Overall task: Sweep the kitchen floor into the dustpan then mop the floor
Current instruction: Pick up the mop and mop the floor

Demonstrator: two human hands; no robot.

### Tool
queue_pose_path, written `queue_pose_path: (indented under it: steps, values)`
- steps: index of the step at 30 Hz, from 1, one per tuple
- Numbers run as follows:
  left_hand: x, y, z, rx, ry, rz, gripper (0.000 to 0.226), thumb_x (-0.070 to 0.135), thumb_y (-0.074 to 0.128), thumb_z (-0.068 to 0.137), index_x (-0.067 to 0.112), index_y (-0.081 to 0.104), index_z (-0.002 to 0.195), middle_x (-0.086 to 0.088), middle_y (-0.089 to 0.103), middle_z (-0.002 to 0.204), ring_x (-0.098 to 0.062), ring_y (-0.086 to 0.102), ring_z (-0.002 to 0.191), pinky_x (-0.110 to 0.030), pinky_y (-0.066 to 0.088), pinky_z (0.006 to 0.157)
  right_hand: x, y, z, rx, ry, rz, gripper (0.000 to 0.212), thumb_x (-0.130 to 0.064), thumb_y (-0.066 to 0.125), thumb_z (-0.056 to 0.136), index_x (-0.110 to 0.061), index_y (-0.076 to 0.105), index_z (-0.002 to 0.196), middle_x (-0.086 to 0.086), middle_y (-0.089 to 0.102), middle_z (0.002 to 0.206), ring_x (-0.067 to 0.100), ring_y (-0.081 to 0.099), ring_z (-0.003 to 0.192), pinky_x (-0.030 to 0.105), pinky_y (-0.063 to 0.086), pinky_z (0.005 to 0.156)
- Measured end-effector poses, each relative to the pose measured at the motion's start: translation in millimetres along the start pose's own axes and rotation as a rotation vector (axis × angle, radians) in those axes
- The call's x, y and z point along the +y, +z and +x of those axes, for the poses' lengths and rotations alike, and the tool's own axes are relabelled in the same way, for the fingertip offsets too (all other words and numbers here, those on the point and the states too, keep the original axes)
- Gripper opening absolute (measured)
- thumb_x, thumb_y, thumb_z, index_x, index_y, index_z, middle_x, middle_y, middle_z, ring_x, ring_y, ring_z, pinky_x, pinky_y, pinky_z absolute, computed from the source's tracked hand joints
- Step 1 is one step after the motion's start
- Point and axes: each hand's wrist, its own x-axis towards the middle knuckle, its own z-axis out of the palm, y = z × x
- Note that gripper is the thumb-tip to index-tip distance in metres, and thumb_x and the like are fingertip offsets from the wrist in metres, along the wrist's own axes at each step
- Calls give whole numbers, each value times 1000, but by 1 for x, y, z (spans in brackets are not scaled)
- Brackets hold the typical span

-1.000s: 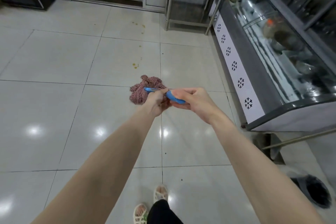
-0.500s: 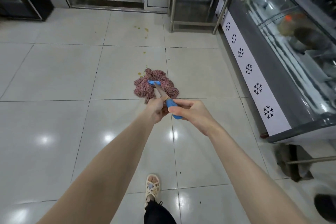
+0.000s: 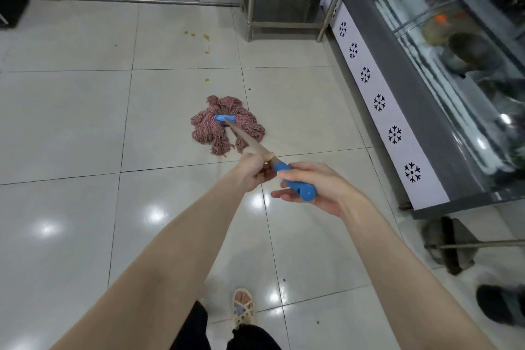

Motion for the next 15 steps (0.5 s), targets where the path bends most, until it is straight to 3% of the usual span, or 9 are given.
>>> queue_pose_path:
  steps: [3, 7, 11, 15]
  values:
    - [13, -8, 18, -51, -56, 22, 10, 7, 59, 93, 3, 55, 85, -14, 56, 81, -19, 56, 68, -23, 54, 48, -6, 11, 15, 84, 63, -31, 32, -6, 68, 85, 4, 60, 115, 25, 61, 96, 25, 71, 69, 19, 50, 49]
    - [32, -30, 43, -106, -120, 2, 10, 6, 64, 90, 3, 55, 86, -16, 56, 90, -24, 58, 82, -30, 58, 65, -7, 25, 39, 159, 115, -54, 30, -11, 68, 84, -6, 63, 113, 17, 71, 91, 12, 63, 55, 19, 42, 42]
    - [51, -54, 53, -180, -171, -10, 6, -2, 59, 92, -2, 54, 88, -15, 58, 85, -23, 60, 77, -30, 59, 63, -13, 42, 50, 206, 152, -59, 22, -6, 65, 84, -12, 67, 104, 10, 65, 81, 12, 55, 51, 20, 41, 39]
    - [72, -84, 59, -198, -193, 44, 6, -3, 57, 93, -4, 54, 87, -16, 57, 87, -23, 59, 78, -33, 56, 69, -23, 78, 64, 208, 192, -58, 21, -1, 64, 84, -12, 67, 101, 10, 63, 77, 13, 55, 50, 21, 42, 39]
